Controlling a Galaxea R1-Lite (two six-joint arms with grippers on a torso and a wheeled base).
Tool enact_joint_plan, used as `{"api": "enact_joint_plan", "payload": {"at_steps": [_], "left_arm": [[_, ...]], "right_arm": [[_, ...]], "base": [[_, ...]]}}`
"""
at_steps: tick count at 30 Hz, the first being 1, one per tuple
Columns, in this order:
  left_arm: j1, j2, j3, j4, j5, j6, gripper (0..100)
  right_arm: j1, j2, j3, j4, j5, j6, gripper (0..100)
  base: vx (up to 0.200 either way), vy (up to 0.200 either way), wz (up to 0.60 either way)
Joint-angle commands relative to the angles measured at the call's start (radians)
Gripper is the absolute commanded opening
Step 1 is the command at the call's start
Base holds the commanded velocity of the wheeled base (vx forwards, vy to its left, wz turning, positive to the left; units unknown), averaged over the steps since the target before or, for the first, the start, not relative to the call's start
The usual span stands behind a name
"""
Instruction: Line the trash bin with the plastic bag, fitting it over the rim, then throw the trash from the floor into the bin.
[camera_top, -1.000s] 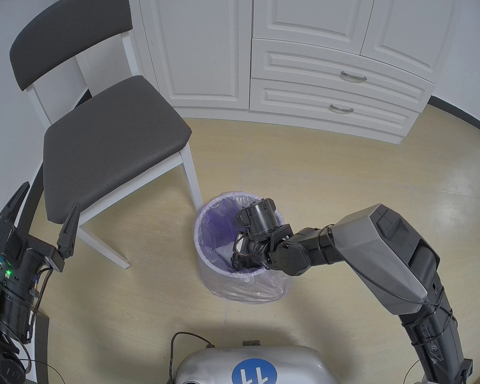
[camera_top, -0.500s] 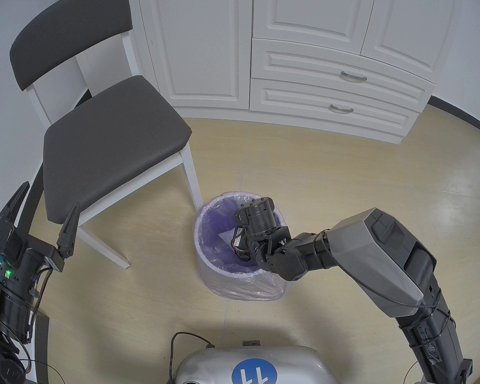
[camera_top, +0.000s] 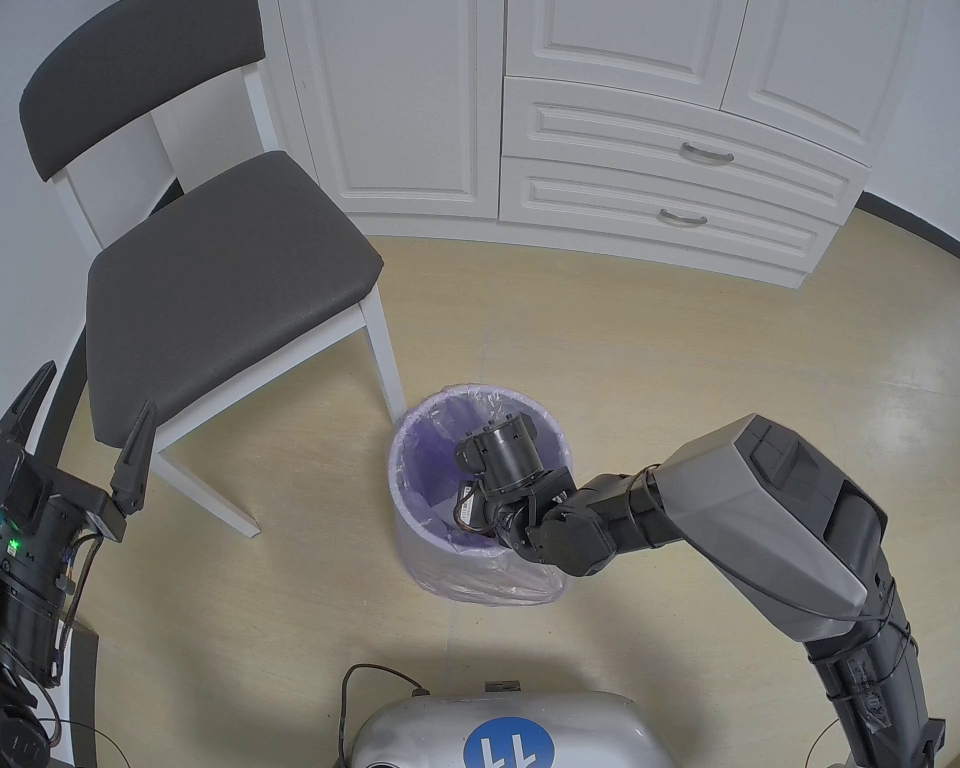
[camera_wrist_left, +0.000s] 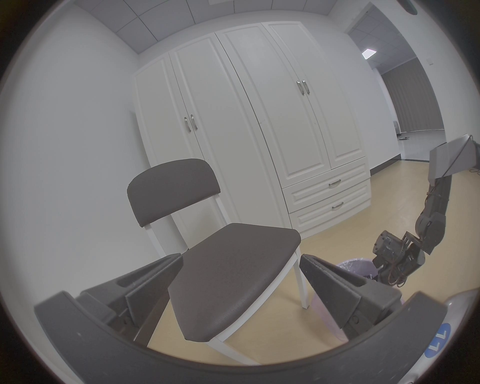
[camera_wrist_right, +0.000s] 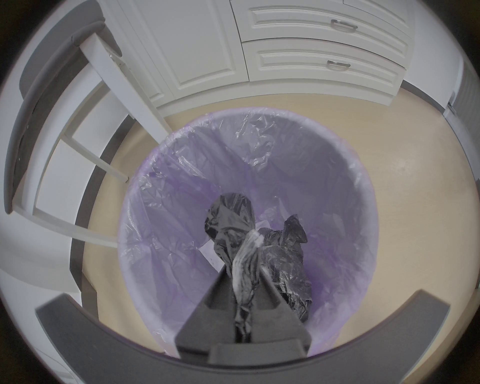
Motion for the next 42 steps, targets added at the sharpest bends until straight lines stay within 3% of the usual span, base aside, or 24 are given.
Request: {"api": "enact_joint_plan", "payload": {"at_steps": [1,8,25,26,42], "left_arm": [[0.000,-0.001,0.000,0.000,0.001,0.000,100],[0.000,-0.001,0.000,0.000,0.002,0.000,100],[0.000,-0.001,0.000,0.000,0.002,0.000,100],[0.000,-0.001,0.000,0.000,0.002,0.000,100],[0.000,-0.005,-0.001,0.000,0.002,0.000,100]], "right_arm": [[-0.004,0.007,-0.014,-0.061,-0.006,0.002,0],[-0.009,0.036,-0.010,-0.190,-0.007,-0.004,0],[-0.010,0.070,-0.011,-0.199,-0.009,-0.012,0],[-0.010,0.070,-0.011,-0.199,-0.009,-0.012,100],[-0.009,0.056,-0.010,-0.199,-0.009,-0.007,100]], "base": [[0.000,0.000,0.00],[0.000,0.000,0.00],[0.000,0.000,0.00],[0.000,0.000,0.00],[0.000,0.000,0.00]]}}
